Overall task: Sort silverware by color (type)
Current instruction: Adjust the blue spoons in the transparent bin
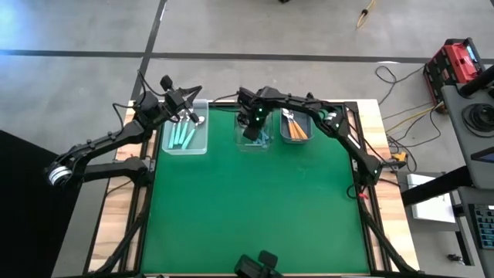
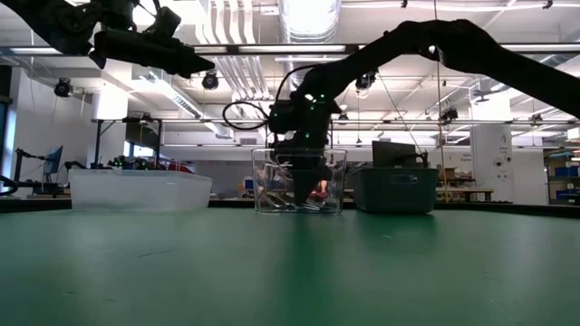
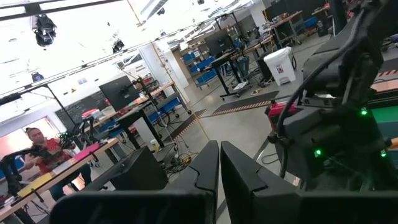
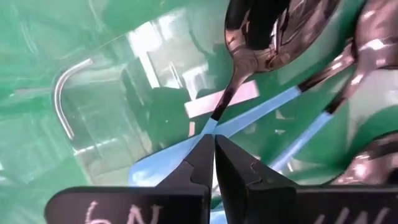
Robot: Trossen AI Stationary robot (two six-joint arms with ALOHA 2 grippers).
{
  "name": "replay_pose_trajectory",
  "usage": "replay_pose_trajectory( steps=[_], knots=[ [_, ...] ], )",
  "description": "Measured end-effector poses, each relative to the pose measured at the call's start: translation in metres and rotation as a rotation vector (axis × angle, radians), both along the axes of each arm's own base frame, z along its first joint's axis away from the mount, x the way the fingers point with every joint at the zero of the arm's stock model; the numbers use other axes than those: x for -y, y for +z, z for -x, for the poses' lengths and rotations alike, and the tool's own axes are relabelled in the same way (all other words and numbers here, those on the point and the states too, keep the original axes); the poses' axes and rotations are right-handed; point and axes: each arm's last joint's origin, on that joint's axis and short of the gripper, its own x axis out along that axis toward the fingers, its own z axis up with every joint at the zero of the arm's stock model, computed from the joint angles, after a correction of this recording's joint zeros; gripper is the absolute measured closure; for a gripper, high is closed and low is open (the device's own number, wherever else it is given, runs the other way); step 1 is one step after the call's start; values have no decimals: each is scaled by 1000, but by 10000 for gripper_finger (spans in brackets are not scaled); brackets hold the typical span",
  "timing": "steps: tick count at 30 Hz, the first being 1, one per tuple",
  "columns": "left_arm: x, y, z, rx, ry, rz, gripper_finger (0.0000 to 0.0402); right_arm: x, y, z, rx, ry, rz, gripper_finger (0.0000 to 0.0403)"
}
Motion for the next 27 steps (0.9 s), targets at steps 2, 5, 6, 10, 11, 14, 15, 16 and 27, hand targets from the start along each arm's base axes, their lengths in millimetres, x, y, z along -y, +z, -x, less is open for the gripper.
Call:
replay_pose_trajectory(
  steps=[2, 5, 6, 10, 11, 14, 15, 16, 27],
  knots=[
    [0, 0, 0, 0, 0, 0, 401, -2, -1, 0, -4, 3, -4, 394],
    [0, 0, 0, 0, 0, 0, 401, -3, -1, 0, 3, 7, -23, 394],
    [0, 0, 0, 0, 0, 0, 401, -3, -2, -1, 6, 7, -25, 394],
    [0, 0, 0, 0, 0, 0, 401, -4, -2, -5, 58, 15, -41, 394],
    [0, 0, 0, 0, 0, 0, 401, -4, -1, -7, 87, 20, -58, 394],
    [0, 0, 0, 0, 0, 0, 401, -3, 0, -13, 158, 23, -53, 394],
    [0, 0, 0, 0, 0, 0, 401, -3, 1, -15, 169, 17, -38, 394],
    [0, 0, 0, 0, 0, 0, 401, -2, 2, -16, 174, 8, -22, 394],
    [0, 0, 0, 0, 0, -1, 401, 14, 9, -23, 226, 8, 213, 394]
  ],
)
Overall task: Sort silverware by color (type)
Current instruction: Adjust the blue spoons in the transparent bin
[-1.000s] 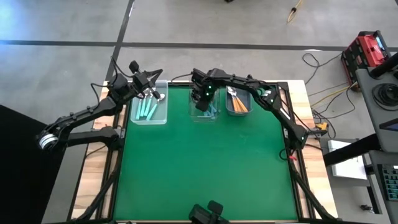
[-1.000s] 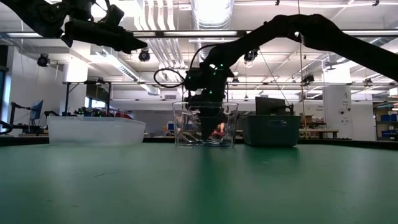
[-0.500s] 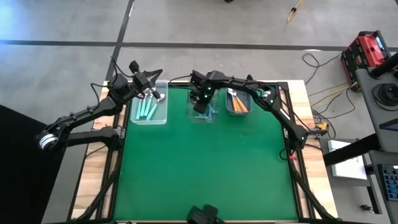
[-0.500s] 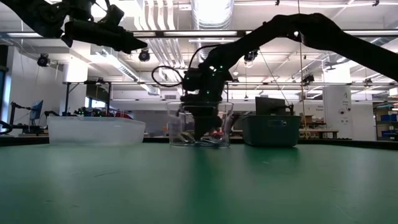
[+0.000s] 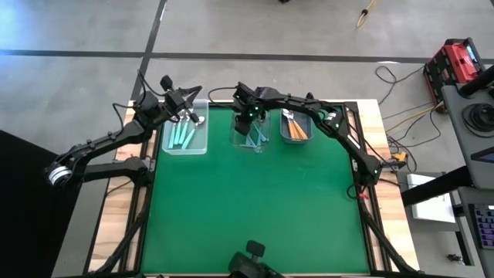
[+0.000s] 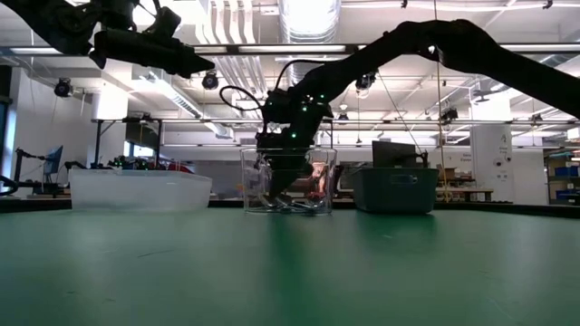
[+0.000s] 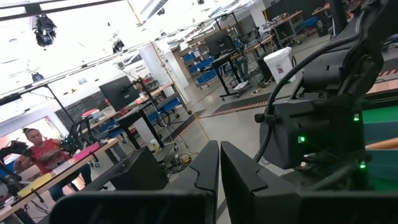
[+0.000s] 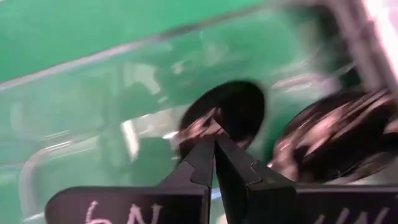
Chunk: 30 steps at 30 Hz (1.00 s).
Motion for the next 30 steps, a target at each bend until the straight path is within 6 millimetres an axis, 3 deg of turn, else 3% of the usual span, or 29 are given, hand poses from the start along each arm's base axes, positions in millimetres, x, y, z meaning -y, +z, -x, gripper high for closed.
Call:
replay_pose_trajectory(
  steps=[4, 8, 20, 24, 30],
  knots=[
    [0, 0, 0, 0, 0, 0, 401, 4, 3, -1, 11, 41, 64, 393],
    [0, 0, 0, 0, 0, 0, 401, 2, 3, 1, -19, 188, 108, 369],
    [0, 0, 0, 0, 0, 0, 401, 8, 3, -4, -4, 245, 232, 183],
    [0, 0, 0, 0, 0, 0, 401, 11, -4, -4, 10, 249, 212, 173],
    [0, 0, 0, 0, 0, -1, 401, 11, -13, -5, 0, 252, 192, 195]
  ],
)
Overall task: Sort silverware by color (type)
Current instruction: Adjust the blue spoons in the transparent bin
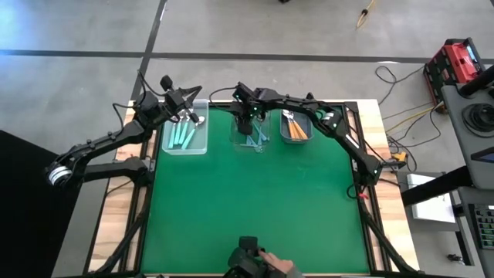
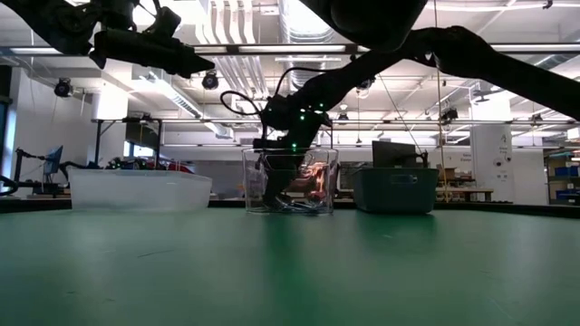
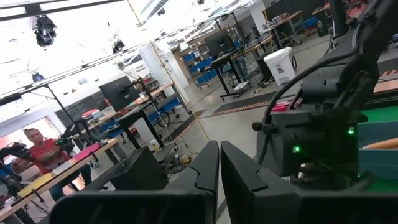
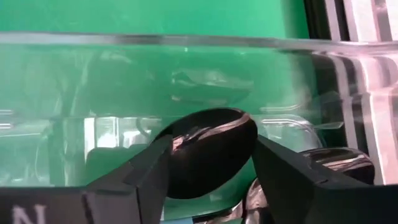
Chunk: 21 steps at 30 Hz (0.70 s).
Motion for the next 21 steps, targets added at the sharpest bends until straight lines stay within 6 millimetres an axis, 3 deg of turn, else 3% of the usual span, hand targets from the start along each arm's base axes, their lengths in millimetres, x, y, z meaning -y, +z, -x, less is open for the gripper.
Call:
replay_pose_trajectory(
  steps=[6, 16, 21],
  knots=[
    [0, 0, 0, 0, 0, 0, 401, 0, -1, -1, 4, -3, 1, 245],
    [0, 0, 0, 0, 0, 0, 401, 0, 2, -1, 16, -35, -17, 364],
    [0, 0, 0, 0, 0, 0, 401, 1, 8, -2, 36, -68, -31, 390]
  ],
)
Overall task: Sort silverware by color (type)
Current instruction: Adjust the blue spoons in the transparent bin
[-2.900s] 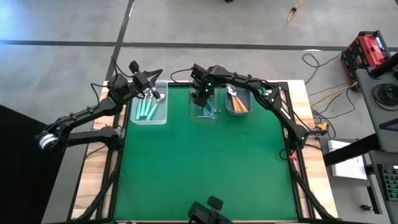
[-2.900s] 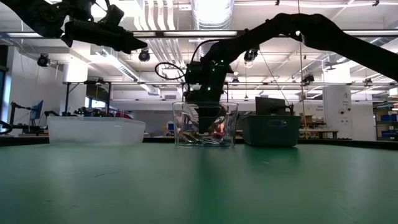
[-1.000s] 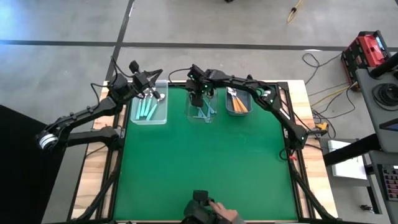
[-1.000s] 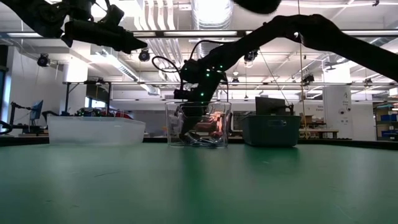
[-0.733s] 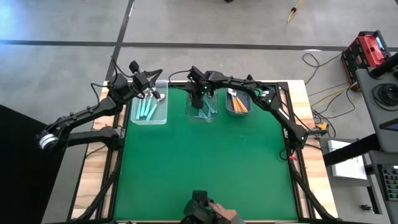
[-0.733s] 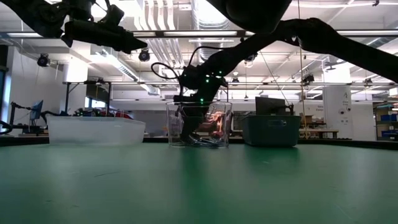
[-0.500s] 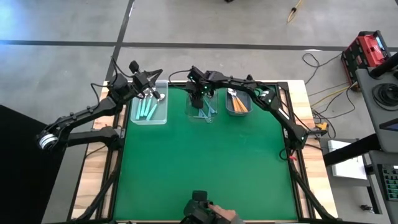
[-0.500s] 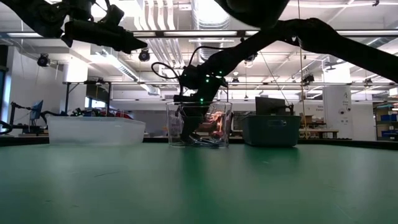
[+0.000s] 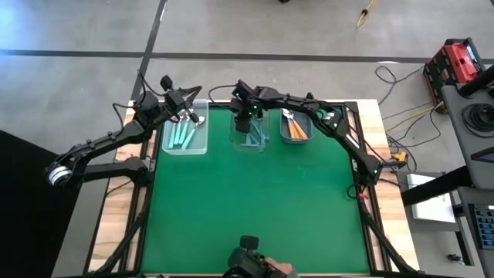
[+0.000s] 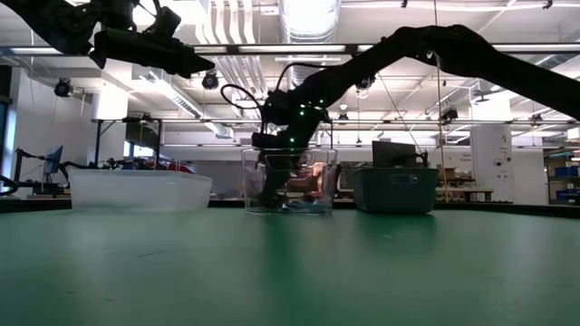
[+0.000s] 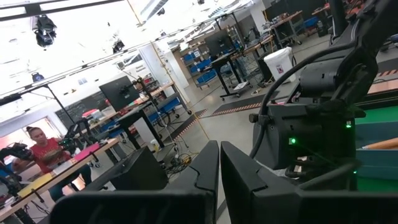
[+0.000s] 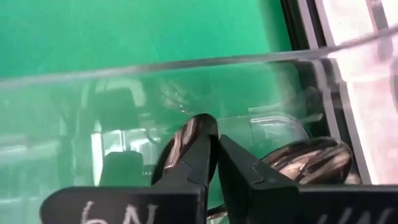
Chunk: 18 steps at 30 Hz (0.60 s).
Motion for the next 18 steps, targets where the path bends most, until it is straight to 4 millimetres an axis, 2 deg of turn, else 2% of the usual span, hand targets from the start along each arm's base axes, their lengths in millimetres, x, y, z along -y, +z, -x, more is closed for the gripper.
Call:
replay_pose_trajectory(
  steps=[9, 15, 18],
  knots=[
    [0, 0, 0, 0, 0, 0, 401, 5, 19, 4, 31, -182, -91, 395],
    [0, 0, 0, 0, 0, 0, 401, 17, 29, 14, 97, -515, -269, 395],
    [0, 0, 0, 0, 0, 0, 401, 18, 30, 15, 107, -627, -276, 395]
  ],
)
